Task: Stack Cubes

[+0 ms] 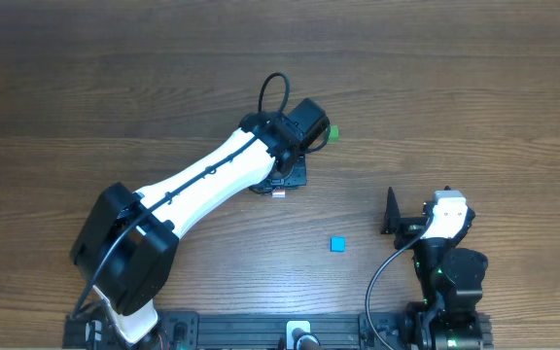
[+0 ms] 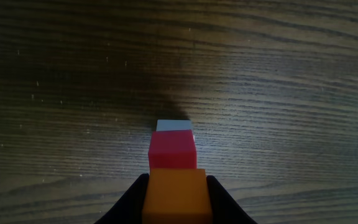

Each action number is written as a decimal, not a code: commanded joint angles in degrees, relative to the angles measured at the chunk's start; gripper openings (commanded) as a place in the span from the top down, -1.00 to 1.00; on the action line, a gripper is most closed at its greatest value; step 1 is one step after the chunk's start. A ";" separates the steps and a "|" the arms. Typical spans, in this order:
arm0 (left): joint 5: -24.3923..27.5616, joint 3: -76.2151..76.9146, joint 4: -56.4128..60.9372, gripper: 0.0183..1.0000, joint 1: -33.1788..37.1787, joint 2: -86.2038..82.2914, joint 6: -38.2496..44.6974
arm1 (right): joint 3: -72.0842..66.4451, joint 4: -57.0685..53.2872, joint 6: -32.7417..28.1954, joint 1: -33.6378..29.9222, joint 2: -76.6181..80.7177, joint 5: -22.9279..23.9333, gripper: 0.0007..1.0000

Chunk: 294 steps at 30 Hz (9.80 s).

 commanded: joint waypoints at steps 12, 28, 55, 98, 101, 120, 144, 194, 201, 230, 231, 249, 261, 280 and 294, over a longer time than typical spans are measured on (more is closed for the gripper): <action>-0.98 1.44 0.15 0.95 0.04 2.29 -0.79 | -0.44 -0.02 -0.24 -0.35 -0.44 -0.48 -0.99; -1.64 1.44 0.17 0.74 0.04 3.19 -0.81 | -0.44 -0.02 -0.24 -0.35 -0.44 -0.48 -0.99; -2.95 1.44 0.87 -1.00 0.04 -1.36 -0.81 | -0.44 -0.02 -0.26 -0.35 -0.44 -0.46 -0.98; 16.37 -58.99 40.52 -0.94 50.21 -97.22 37.16 | -0.44 -0.02 -0.24 -0.35 -0.44 -0.46 -0.99; 18.01 -64.26 45.59 -0.94 48.46 -99.89 37.16 | -0.44 -0.02 -0.24 -0.35 -0.44 -0.48 -0.98; 17.94 -75.82 55.43 -0.90 43.41 -105.07 37.20 | -0.44 -0.02 -0.26 -0.35 -0.44 -0.46 -0.98; 17.94 -81.18 53.05 -1.00 43.17 -108.19 38.64 | -0.44 -0.02 -0.26 -0.35 -0.44 -0.46 -0.99; 17.97 -81.18 53.02 -1.00 43.21 -107.91 38.64 | 45.66 -10.62 4.02 -0.31 40.50 -17.62 -0.99; 17.94 -81.18 53.05 -1.00 43.21 -107.91 38.64 | 66.25 -28.85 4.04 4.85 68.76 -14.38 -0.98; 17.94 -81.18 53.05 -1.00 43.21 -107.91 38.64 | 83.56 -31.04 20.17 19.71 119.91 6.67 -0.99; 17.94 -81.18 53.02 -1.00 43.21 -107.91 38.64 | 83.56 -30.73 19.87 19.67 120.21 6.67 -0.99; 17.94 -81.18 53.02 -1.00 43.21 -107.91 38.64 | 82.73 -28.98 12.66 19.08 121.48 5.70 -0.27; 17.94 -81.18 53.05 -0.99 43.21 -107.91 38.64 | 82.71 -30.69 16.09 19.21 121.50 5.51 0.03; 17.94 -81.18 53.02 -1.00 43.21 -107.91 38.64 | 82.66 -30.67 16.09 19.74 122.75 5.53 0.62; 17.94 -81.18 53.02 -0.99 43.21 -107.91 38.64 | 86.77 -39.15 16.79 20.98 112.41 5.09 0.82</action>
